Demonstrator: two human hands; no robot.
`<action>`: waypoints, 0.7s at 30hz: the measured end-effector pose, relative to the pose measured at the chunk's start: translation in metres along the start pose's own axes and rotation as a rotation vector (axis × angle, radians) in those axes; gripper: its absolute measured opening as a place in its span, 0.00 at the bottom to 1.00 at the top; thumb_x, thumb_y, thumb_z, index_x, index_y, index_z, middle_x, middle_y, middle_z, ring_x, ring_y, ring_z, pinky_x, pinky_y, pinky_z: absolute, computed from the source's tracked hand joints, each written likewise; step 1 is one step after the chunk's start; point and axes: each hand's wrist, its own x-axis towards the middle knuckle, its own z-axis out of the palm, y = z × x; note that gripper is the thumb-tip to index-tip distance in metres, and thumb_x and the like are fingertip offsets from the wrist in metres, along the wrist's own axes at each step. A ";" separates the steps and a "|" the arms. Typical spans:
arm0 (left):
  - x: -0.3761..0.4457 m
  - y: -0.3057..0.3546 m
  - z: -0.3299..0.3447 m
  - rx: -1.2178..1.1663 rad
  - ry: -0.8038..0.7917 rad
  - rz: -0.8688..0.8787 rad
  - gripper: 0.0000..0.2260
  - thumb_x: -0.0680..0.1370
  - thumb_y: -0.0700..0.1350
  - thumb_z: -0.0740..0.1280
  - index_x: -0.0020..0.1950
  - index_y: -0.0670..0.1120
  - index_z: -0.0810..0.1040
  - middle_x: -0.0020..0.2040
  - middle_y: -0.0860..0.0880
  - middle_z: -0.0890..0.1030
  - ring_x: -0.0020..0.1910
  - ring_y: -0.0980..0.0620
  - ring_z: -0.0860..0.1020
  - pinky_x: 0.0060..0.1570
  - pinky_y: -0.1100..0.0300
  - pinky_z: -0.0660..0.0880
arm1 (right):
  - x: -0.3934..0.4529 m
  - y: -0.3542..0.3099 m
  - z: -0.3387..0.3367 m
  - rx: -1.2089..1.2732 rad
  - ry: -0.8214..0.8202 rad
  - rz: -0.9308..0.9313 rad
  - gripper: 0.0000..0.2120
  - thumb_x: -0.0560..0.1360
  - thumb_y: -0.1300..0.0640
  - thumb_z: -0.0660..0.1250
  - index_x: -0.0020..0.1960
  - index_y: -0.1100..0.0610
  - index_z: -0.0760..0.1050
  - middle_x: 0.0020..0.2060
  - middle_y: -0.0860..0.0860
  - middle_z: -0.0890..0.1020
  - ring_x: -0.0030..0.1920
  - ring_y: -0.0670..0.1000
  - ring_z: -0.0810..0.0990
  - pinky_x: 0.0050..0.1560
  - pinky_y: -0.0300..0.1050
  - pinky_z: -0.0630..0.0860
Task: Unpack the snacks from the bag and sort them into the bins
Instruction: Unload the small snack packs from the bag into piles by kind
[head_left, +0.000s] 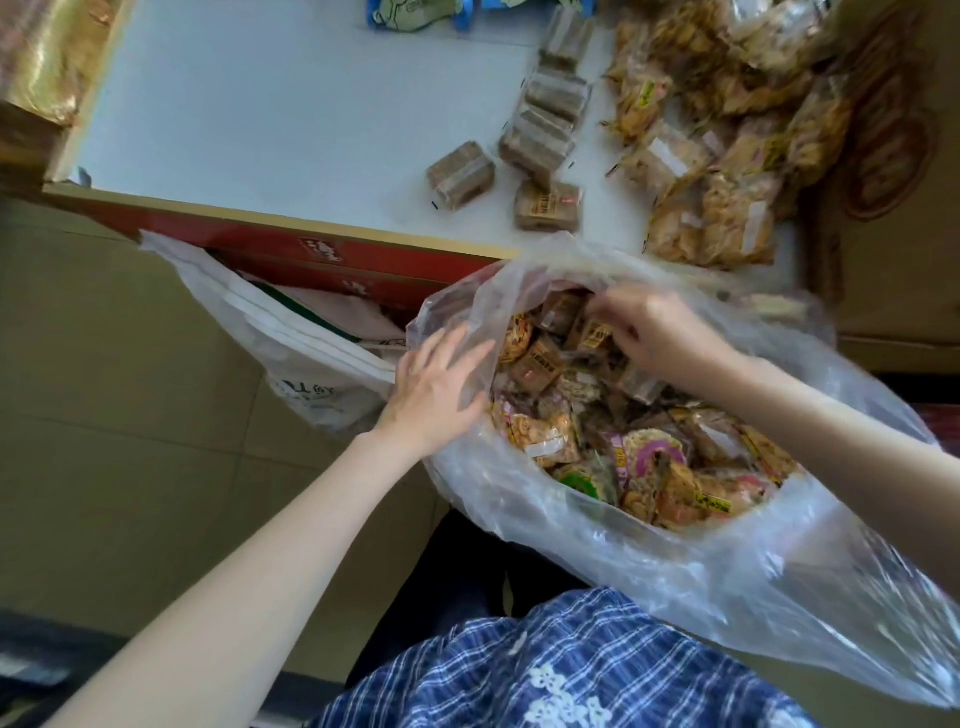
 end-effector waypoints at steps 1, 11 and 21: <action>0.001 0.000 0.001 0.007 -0.011 0.000 0.26 0.79 0.52 0.60 0.76 0.55 0.56 0.78 0.49 0.51 0.76 0.49 0.47 0.72 0.48 0.48 | -0.014 0.005 0.010 -0.188 -0.231 -0.088 0.17 0.72 0.69 0.62 0.59 0.61 0.76 0.56 0.59 0.79 0.57 0.59 0.78 0.56 0.47 0.73; 0.002 0.002 -0.002 0.069 -0.047 0.001 0.26 0.79 0.52 0.60 0.76 0.55 0.56 0.78 0.49 0.52 0.76 0.48 0.49 0.72 0.48 0.49 | -0.024 0.017 0.033 -0.672 -0.563 0.051 0.24 0.75 0.55 0.64 0.68 0.57 0.62 0.65 0.57 0.68 0.67 0.59 0.64 0.65 0.52 0.60; 0.004 0.000 -0.016 -0.002 0.102 -0.012 0.26 0.78 0.48 0.63 0.75 0.52 0.60 0.77 0.49 0.55 0.75 0.47 0.52 0.71 0.47 0.53 | 0.021 -0.020 -0.016 0.406 0.017 0.587 0.22 0.66 0.51 0.76 0.55 0.57 0.73 0.43 0.49 0.76 0.42 0.47 0.74 0.39 0.40 0.70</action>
